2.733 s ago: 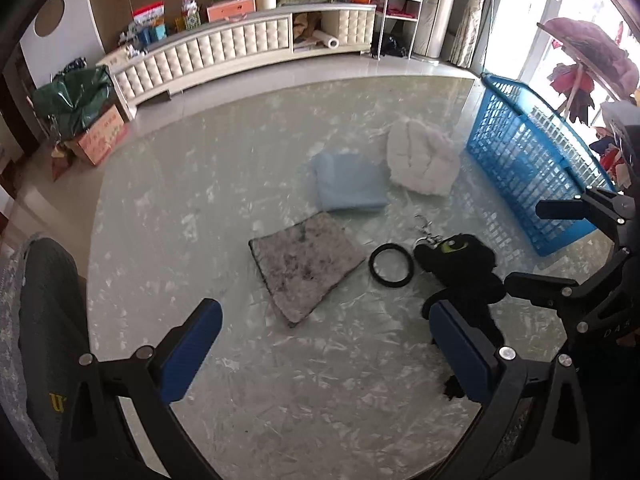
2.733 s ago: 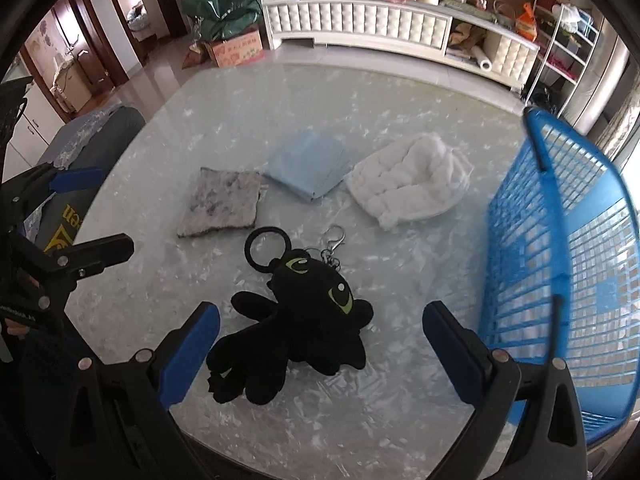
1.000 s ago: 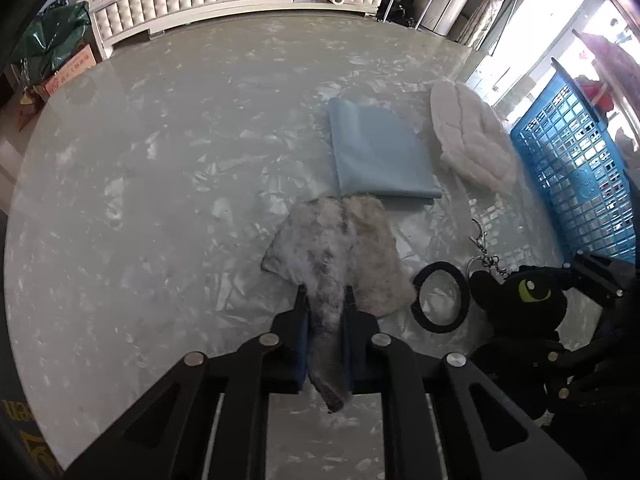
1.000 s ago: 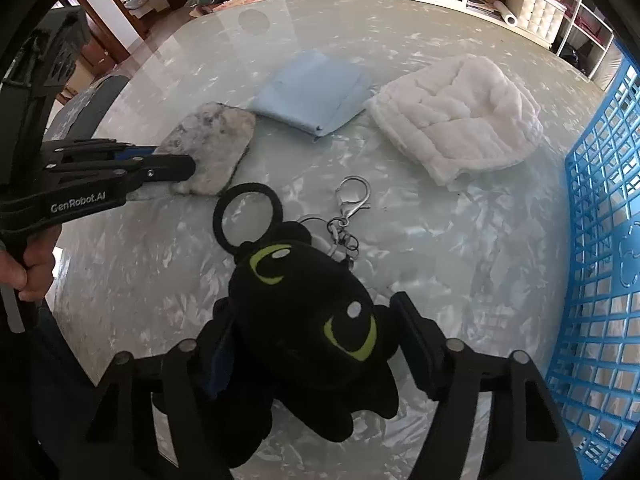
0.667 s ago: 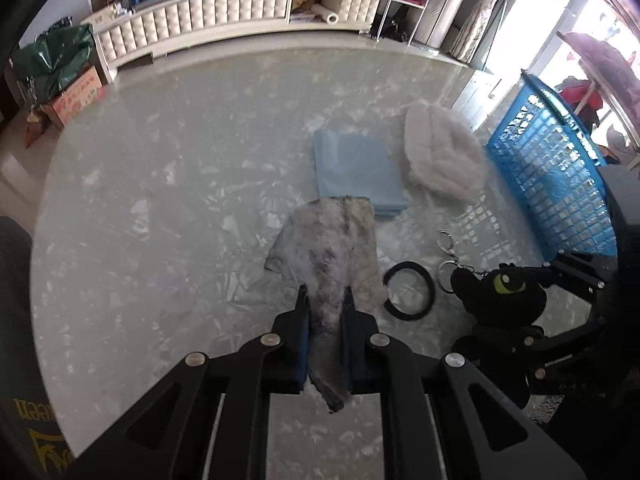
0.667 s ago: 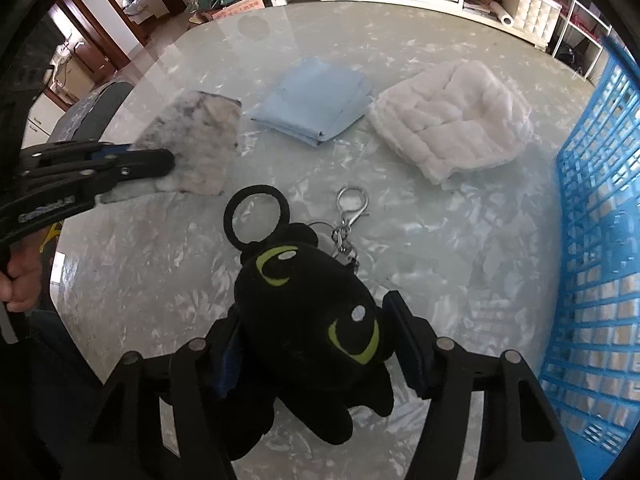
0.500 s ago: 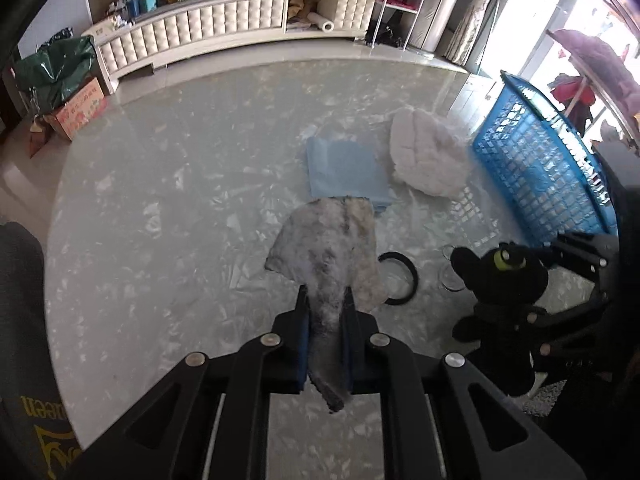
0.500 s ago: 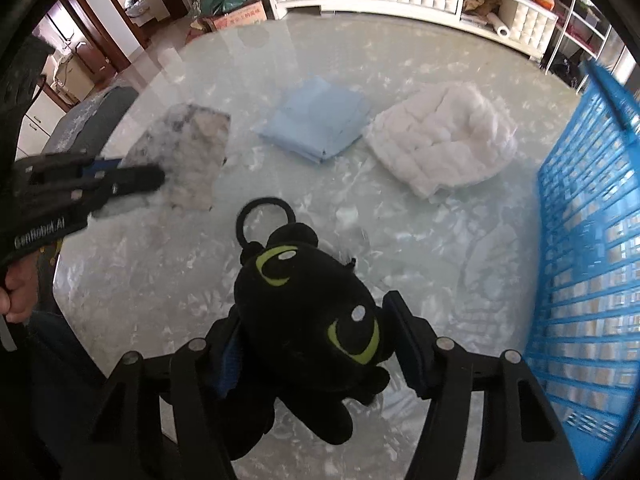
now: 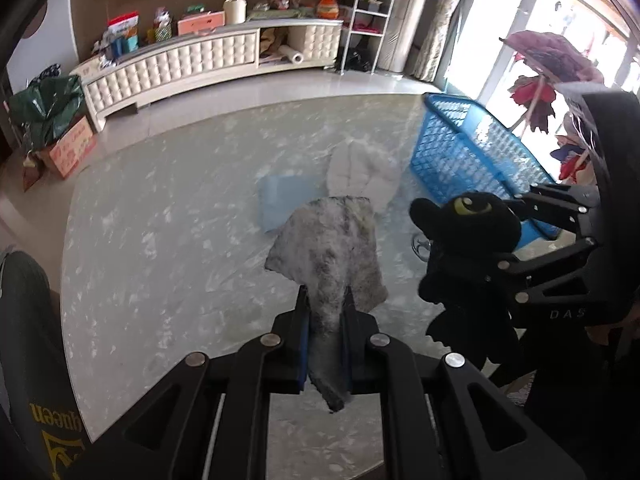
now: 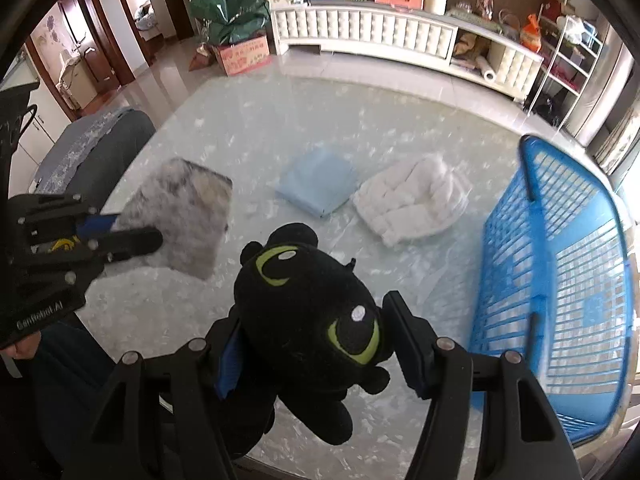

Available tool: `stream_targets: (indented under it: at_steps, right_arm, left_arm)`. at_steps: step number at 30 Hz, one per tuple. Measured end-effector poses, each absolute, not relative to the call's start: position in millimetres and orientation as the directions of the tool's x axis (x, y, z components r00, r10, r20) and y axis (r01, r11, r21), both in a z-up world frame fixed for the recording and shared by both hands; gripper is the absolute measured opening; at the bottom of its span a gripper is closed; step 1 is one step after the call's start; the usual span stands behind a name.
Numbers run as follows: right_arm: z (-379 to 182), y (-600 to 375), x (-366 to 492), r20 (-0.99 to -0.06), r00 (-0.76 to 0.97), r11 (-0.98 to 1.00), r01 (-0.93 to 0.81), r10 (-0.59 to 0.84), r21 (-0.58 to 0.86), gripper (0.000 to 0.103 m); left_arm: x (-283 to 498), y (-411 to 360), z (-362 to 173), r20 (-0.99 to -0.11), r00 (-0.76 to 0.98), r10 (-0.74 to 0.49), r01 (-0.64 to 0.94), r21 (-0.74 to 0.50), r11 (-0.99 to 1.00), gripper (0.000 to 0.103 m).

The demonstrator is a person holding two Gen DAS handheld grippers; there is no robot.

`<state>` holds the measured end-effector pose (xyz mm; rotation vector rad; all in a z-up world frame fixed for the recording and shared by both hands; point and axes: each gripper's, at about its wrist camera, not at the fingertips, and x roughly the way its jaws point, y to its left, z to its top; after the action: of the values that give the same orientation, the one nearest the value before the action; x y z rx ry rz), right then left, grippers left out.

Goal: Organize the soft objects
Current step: 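Lift the plush toy with the right gripper over the basket while the left holds the felt pad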

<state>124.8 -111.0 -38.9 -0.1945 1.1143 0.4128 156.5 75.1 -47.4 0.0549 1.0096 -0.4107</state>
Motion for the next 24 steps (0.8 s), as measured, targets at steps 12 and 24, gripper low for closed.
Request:
stream_targets:
  at_steps: [12, 24]
  right_arm:
    - [2, -149, 122, -0.864, 0.451, 0.915, -0.401, 0.224, 0.028, 0.062]
    - [26, -216, 142, -0.830, 0.533, 0.946, -0.324, 0.167, -0.017, 0.062]
  left_arm:
    - [153, 30, -22, -0.806, 0.450, -0.384, 0.456, -0.162, 0.875, 0.011]
    - [168, -2, -20, -0.799, 0.446, -0.404, 0.492, -0.158, 0.856, 0.011]
